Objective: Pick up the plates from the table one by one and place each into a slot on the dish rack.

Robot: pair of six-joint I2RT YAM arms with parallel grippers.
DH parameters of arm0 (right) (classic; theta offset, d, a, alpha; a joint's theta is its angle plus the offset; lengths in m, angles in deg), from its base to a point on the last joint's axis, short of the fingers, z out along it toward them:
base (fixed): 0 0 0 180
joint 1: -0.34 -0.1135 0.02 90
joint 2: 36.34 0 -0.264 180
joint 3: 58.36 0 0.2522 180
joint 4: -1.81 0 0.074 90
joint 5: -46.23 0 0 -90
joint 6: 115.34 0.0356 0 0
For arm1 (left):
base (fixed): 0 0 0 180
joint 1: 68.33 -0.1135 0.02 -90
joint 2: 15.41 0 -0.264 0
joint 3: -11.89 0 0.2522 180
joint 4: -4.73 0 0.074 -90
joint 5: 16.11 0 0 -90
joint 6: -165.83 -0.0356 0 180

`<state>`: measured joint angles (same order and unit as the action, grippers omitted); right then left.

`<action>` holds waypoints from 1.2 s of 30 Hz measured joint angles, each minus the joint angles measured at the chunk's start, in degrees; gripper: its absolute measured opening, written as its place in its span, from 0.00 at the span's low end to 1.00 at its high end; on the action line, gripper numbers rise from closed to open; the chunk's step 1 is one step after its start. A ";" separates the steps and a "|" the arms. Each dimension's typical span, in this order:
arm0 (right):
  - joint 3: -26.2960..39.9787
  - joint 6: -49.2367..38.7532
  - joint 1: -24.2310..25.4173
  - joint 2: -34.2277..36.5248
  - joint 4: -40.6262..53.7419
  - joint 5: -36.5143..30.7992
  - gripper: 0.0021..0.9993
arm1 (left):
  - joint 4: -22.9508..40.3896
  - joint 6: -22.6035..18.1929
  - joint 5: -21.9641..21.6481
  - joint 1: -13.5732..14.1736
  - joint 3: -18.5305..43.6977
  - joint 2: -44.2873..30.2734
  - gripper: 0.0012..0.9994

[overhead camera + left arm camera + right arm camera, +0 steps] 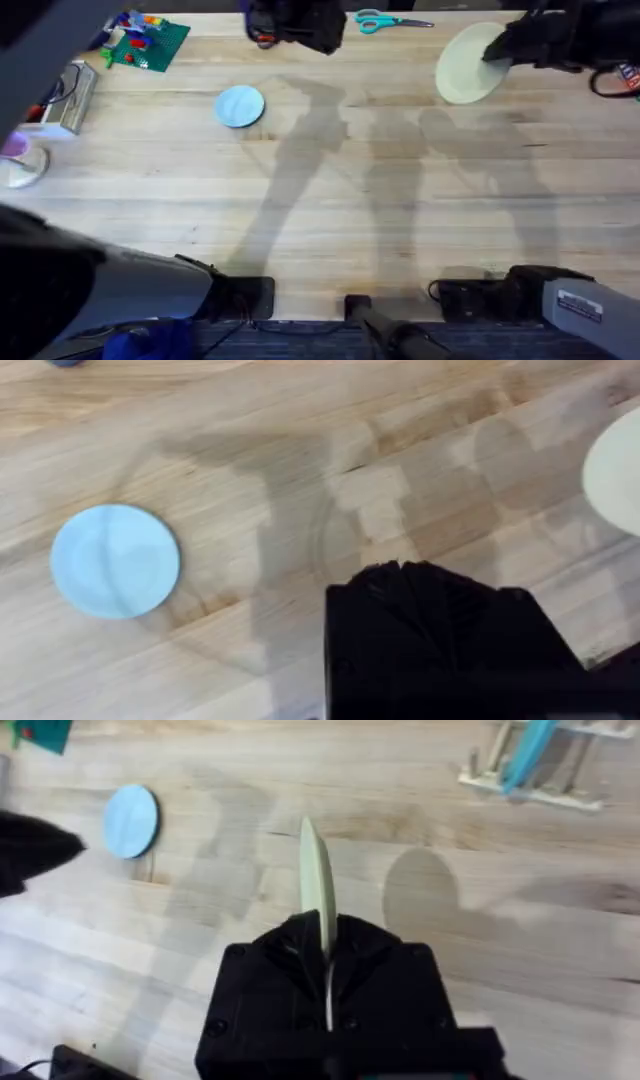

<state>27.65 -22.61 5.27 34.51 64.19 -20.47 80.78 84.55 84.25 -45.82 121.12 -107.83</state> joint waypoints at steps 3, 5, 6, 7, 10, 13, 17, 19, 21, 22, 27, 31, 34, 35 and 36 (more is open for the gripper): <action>0.00 -0.07 0.00 -2.92 0.54 -1.26 0.03 | 2.48 -0.37 -2.02 -0.76 0.00 2.93 0.04; 0.00 -0.15 0.00 -4.52 0.61 -1.66 0.03 | 4.24 -0.46 -3.75 -1.20 0.00 4.72 0.04; 0.00 -0.17 0.00 -5.28 0.64 -1.76 0.03 | 4.97 -0.62 -4.60 -1.42 0.00 5.56 0.04; -0.01 -0.17 0.00 -5.84 0.67 -1.93 0.03 | 5.63 -0.80 -5.22 -1.61 0.00 6.25 0.04; -0.01 -0.17 0.00 -7.42 1.15 -2.36 0.03 | 7.76 -1.51 -6.82 -2.35 0.00 8.55 0.04; -0.01 -0.17 0.00 -8.38 2.29 -3.04 0.03 | 9.45 -1.95 -7.45 -3.06 0.00 10.52 0.04; -0.01 -0.20 0.00 -9.34 3.97 -5.77 0.03 | 11.49 -2.33 -7.86 -4.10 0.00 12.95 0.04; 0.00 -0.20 0.00 -9.76 4.20 -7.27 0.03 | 12.57 -2.38 -8.14 -4.51 0.00 14.10 0.04; -0.02 -0.20 0.00 -10.18 4.15 -8.41 0.03 | 13.58 -2.49 -8.33 -4.68 0.00 15.04 0.04; 0.00 -0.20 0.00 -10.36 4.18 -8.97 0.03 | 13.89 -2.52 -8.44 -4.70 0.00 15.43 0.04; -0.02 -0.20 0.00 -10.94 4.17 -10.45 0.03 | 15.40 -2.54 -8.49 -4.70 0.00 17.13 0.04; 0.00 -0.20 0.00 -11.02 4.22 -10.67 0.03 | 16.96 -2.55 -8.49 -4.70 0.00 17.96 0.04; -0.01 -0.20 0.00 -11.02 4.25 -10.70 0.03 | 17.53 -2.56 -8.49 -4.70 0.00 18.18 0.04; -0.02 -0.20 0.00 -11.02 4.24 -10.70 0.03 | 17.59 -2.56 -8.49 -4.70 0.00 18.20 0.04; -0.01 -0.20 0.00 -11.02 4.23 -10.70 0.03 | 17.66 -2.58 -8.49 -4.70 0.00 18.18 0.05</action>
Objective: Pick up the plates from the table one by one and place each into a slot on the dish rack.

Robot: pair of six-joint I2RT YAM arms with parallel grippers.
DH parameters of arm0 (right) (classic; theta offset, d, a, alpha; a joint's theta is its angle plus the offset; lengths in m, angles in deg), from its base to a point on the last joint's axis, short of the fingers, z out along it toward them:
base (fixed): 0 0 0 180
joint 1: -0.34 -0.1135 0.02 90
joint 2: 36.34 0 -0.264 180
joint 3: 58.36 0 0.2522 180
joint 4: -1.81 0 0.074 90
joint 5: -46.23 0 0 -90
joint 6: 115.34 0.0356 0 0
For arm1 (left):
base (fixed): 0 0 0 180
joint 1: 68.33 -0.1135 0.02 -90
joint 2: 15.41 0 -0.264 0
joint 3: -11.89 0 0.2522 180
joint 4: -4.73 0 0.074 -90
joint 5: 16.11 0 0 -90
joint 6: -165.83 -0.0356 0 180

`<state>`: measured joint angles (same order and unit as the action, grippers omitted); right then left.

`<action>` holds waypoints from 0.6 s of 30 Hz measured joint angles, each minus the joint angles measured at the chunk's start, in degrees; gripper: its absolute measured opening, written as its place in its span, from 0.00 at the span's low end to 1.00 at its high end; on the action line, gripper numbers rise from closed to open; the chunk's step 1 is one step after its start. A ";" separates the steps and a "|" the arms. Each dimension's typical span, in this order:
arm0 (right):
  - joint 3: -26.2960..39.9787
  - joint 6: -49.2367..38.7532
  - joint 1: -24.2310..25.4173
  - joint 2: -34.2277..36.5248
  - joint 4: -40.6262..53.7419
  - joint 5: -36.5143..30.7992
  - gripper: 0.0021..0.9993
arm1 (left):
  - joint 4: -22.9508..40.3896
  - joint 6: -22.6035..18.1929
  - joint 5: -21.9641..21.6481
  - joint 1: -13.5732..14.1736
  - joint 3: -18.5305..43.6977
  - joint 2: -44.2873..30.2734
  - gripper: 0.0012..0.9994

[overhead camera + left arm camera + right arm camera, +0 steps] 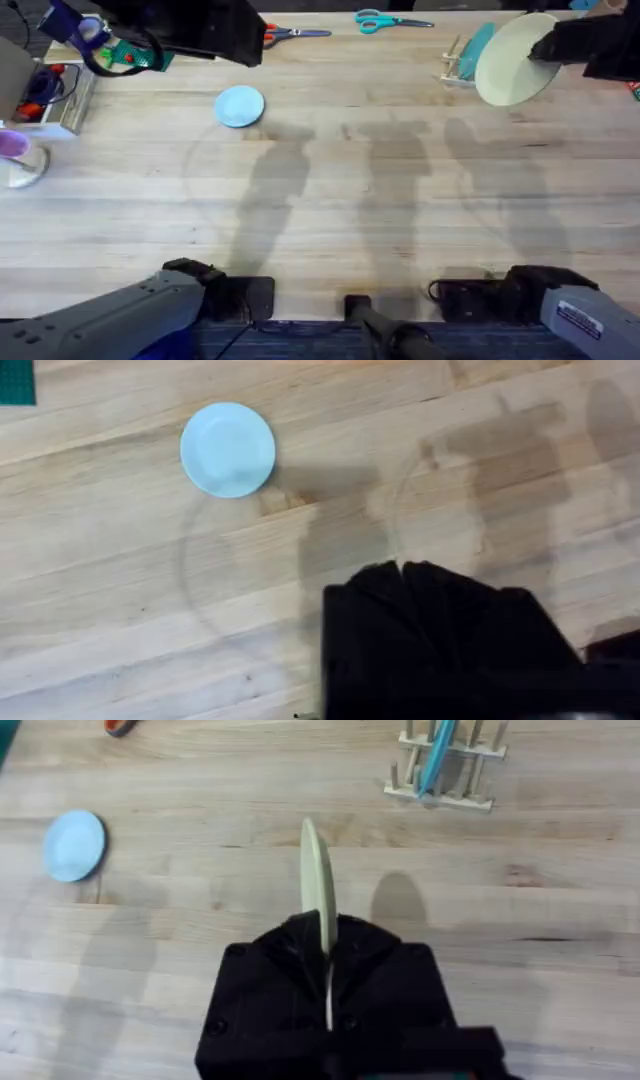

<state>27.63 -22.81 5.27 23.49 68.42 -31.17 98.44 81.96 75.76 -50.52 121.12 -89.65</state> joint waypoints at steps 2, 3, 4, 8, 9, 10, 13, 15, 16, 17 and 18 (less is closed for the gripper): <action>-0.01 0.00 0.00 0.02 0.01 0.00 0.03 | -0.01 -0.14 0.00 0.00 0.00 0.00 0.21; 0.00 0.00 0.00 0.00 0.00 0.00 0.03 | 0.04 -0.31 -0.04 0.00 0.00 0.01 0.37; 0.00 0.00 0.00 0.00 0.01 -0.01 0.03 | 0.05 -0.33 -0.04 0.00 0.00 0.00 0.52; 0.01 0.00 0.00 0.00 0.01 -0.22 0.03 | 0.10 -0.17 -0.04 0.00 0.00 0.00 0.98; 0.01 0.00 0.00 0.00 0.01 -0.29 0.03 | 0.10 -0.15 -0.06 0.00 0.00 0.02 0.99; 0.01 0.00 0.00 0.00 0.00 -0.39 0.03 | 0.12 -0.16 -0.05 0.00 0.00 0.00 0.99; 0.01 0.00 0.00 0.00 0.01 -0.44 0.03 | 0.32 -0.15 -0.04 0.00 0.00 0.01 0.99; -0.01 0.00 0.00 0.00 0.01 -0.44 0.03 | 0.57 -0.15 -0.04 0.00 0.00 0.00 0.99; 0.01 0.00 0.00 0.01 0.01 -0.44 0.03 | 0.76 -0.17 -0.06 0.00 0.00 0.00 0.99; -0.01 0.00 0.00 0.00 0.01 -0.44 0.03 | 1.09 -0.17 -0.04 0.00 0.00 0.00 0.99; 0.01 0.00 0.00 0.02 -0.01 -0.44 0.03 | 1.39 -0.15 -0.04 0.00 0.00 0.00 0.99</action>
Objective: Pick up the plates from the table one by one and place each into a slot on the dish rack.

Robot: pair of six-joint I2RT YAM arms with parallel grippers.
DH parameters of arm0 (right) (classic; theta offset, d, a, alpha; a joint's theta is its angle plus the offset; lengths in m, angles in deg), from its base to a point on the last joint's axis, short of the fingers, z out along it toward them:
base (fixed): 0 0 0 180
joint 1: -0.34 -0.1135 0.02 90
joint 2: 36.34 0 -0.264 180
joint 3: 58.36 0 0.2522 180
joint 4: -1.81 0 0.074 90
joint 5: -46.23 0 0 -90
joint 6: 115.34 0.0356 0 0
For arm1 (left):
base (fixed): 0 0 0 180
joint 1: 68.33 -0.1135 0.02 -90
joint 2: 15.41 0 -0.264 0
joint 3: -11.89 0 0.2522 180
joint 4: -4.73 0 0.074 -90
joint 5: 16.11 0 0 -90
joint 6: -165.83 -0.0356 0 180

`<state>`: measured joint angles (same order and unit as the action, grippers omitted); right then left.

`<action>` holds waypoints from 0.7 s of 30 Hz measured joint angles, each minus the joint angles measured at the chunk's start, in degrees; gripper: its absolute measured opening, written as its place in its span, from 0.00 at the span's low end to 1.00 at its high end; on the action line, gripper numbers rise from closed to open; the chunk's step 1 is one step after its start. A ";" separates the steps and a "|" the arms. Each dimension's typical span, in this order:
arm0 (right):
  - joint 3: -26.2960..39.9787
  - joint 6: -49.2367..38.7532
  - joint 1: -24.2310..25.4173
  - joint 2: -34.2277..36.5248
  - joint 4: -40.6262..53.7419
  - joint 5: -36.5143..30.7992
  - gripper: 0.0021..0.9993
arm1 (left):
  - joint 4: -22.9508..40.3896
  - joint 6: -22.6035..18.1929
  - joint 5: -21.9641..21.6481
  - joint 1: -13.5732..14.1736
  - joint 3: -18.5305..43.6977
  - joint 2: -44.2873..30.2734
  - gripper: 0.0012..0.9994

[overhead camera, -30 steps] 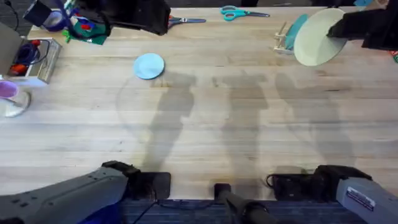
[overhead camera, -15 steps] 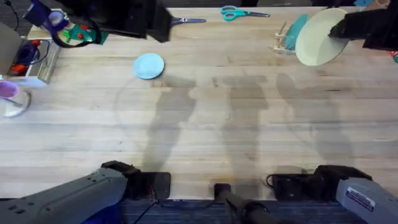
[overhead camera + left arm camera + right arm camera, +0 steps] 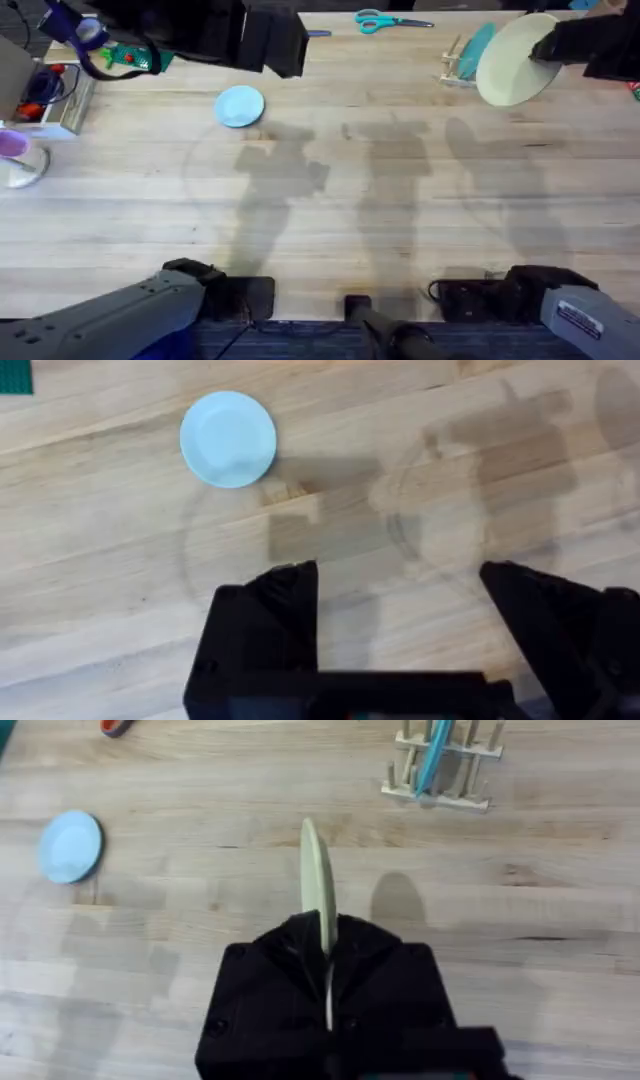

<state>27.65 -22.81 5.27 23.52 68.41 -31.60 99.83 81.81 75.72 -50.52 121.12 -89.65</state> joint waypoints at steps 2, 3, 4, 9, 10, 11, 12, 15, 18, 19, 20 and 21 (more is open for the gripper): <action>-0.01 0.00 0.00 -0.01 0.02 -0.02 0.03 | 0.80 -0.02 0.00 0.00 0.00 0.00 0.99; 0.00 0.00 0.00 -0.02 0.02 -0.04 0.03 | 1.13 -0.02 0.00 0.00 0.00 0.00 0.99; -0.02 0.00 0.00 -0.02 0.01 -0.11 0.03 | 1.50 0.00 -0.02 0.00 0.00 0.00 0.99; 0.00 0.00 0.00 -0.02 0.00 -0.20 0.03 | 1.97 -0.02 0.00 0.00 0.00 0.00 0.99; -0.02 0.00 0.00 -0.02 0.02 -0.19 0.03 | 1.97 -0.02 0.00 0.00 0.00 0.02 0.99; -0.02 0.00 0.00 -0.02 0.00 -0.19 0.03 | 1.99 -0.02 -0.02 0.00 0.00 0.00 0.99; -0.02 0.00 0.00 -0.02 0.02 -0.20 0.03 | 1.99 -0.02 0.00 0.00 0.00 0.00 0.99; -0.02 0.00 0.00 -0.02 0.02 -0.19 0.03 | 1.99 -0.02 0.00 0.00 0.00 0.00 0.99; -0.01 0.00 0.00 -0.02 0.01 -0.20 0.03 | 1.99 -0.02 -0.02 0.00 0.00 0.00 0.99; -0.02 0.00 0.00 -0.02 0.00 -0.20 0.03 | 1.99 -0.02 0.00 0.00 0.00 0.02 0.99; 0.00 0.00 0.00 -0.02 0.02 -0.18 0.03 | 1.99 -0.02 -0.02 0.00 0.00 0.02 0.99; -0.02 0.00 0.00 -0.02 0.01 -0.20 0.03 | 1.99 0.00 -0.01 0.00 0.00 0.01 0.99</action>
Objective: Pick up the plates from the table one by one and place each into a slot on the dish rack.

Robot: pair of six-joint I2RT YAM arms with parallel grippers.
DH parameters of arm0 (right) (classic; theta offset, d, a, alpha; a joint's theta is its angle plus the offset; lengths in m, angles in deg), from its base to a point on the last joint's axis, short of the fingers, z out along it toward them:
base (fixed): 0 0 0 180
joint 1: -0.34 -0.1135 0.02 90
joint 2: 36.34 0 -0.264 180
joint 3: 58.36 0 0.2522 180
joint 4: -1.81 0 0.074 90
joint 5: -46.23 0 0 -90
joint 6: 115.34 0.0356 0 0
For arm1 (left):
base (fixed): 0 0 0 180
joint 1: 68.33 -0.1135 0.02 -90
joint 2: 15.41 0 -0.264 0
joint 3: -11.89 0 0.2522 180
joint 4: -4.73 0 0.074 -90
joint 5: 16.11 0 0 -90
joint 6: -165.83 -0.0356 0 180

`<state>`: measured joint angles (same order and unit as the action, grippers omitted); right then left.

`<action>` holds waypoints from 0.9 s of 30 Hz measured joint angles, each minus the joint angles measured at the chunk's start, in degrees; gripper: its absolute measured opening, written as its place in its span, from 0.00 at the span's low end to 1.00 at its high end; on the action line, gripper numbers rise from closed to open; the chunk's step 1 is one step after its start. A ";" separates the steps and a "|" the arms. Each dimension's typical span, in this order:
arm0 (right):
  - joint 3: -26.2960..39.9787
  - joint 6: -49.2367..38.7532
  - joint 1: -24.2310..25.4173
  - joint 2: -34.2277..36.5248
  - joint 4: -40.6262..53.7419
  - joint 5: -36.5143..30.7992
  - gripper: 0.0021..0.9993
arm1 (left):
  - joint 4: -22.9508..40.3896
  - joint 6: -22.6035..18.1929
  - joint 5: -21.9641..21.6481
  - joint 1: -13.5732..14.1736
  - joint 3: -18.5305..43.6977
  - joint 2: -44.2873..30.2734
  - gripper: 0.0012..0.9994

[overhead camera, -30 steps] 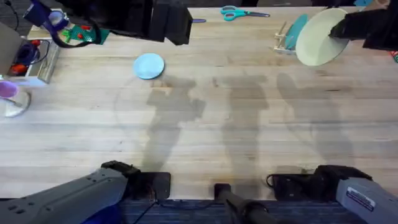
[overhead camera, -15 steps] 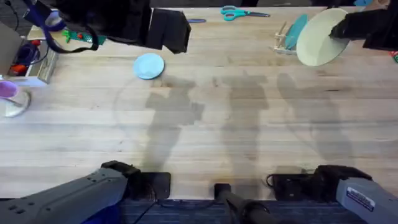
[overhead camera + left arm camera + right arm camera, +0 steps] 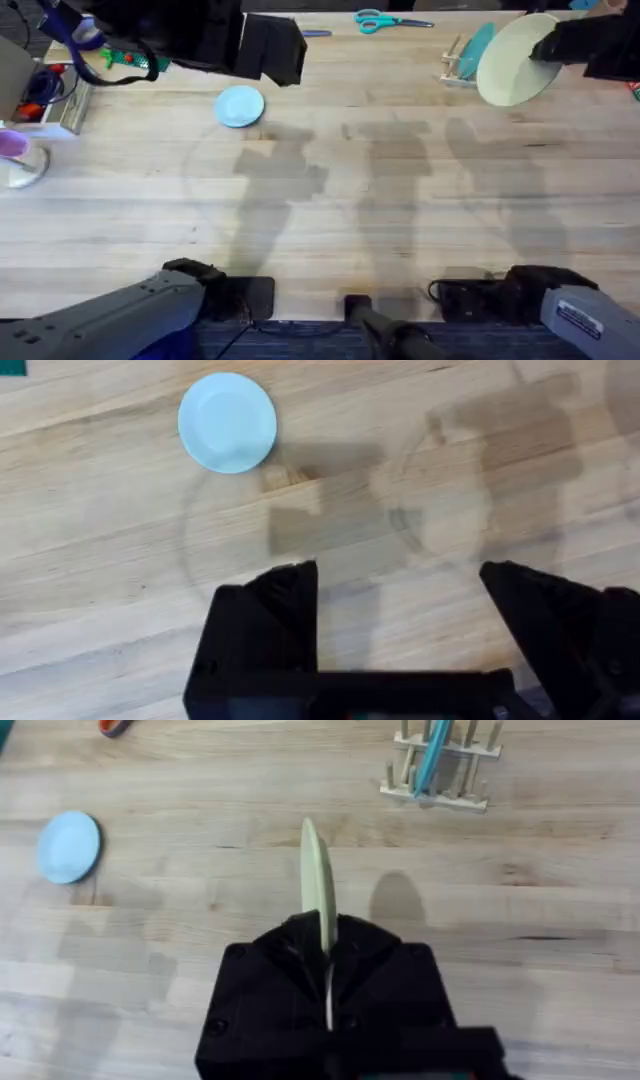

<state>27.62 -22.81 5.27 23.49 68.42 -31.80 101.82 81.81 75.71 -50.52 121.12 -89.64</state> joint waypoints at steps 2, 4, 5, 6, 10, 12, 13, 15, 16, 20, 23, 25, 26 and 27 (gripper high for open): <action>0.00 0.00 0.00 0.00 0.00 0.00 0.03 | 0.00 -0.02 0.00 0.00 0.00 -0.01 0.99; 0.02 0.00 0.00 0.01 0.01 0.00 0.03 | 0.00 -0.02 0.01 0.00 0.00 0.01 0.99; 0.00 0.00 0.00 0.00 -0.01 0.00 0.03 | 0.02 -0.02 -0.01 0.00 0.00 -0.01 0.99; 0.01 0.00 0.00 0.01 -0.01 0.00 0.03 | 0.01 -0.02 0.00 0.00 0.00 0.00 0.99; 0.01 0.02 0.00 0.00 0.00 0.00 0.03 | 0.11 -0.01 0.00 0.00 0.00 -0.01 0.99; 0.00 0.07 0.00 0.00 -0.01 0.00 0.03 | 0.18 0.00 0.01 0.00 0.00 0.00 0.99; 0.02 0.09 0.00 0.01 -0.01 0.00 0.03 | 0.27 -0.01 -0.01 0.00 0.00 0.00 0.99; 0.02 0.18 0.00 0.02 0.01 0.00 0.03 | 0.28 -0.02 0.01 0.00 0.00 -0.01 0.99; 0.00 0.25 0.00 0.01 0.00 0.00 0.03 | 0.28 -0.02 0.00 0.00 0.00 0.01 0.99; 0.00 1.17 0.00 0.00 -0.01 0.00 0.03 | 0.28 -0.02 0.01 0.00 0.00 -0.01 0.99; 0.00 2.30 0.00 0.02 0.01 0.00 0.03 | 0.28 -0.01 0.00 0.00 0.00 -0.01 0.99; 0.02 2.76 0.00 0.02 0.20 0.00 0.03 | 0.28 -0.02 0.01 0.00 0.00 -0.01 0.99; 0.02 3.02 0.00 0.01 0.37 0.00 0.03 | 0.28 -0.01 0.01 0.00 0.00 -0.01 0.99; 0.00 3.15 0.00 0.00 0.50 0.00 0.03 | 0.28 -0.02 0.01 0.00 0.00 -0.01 0.99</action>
<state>27.62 -19.66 5.27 23.49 68.93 -31.80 102.11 81.79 75.72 -50.52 121.12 -89.65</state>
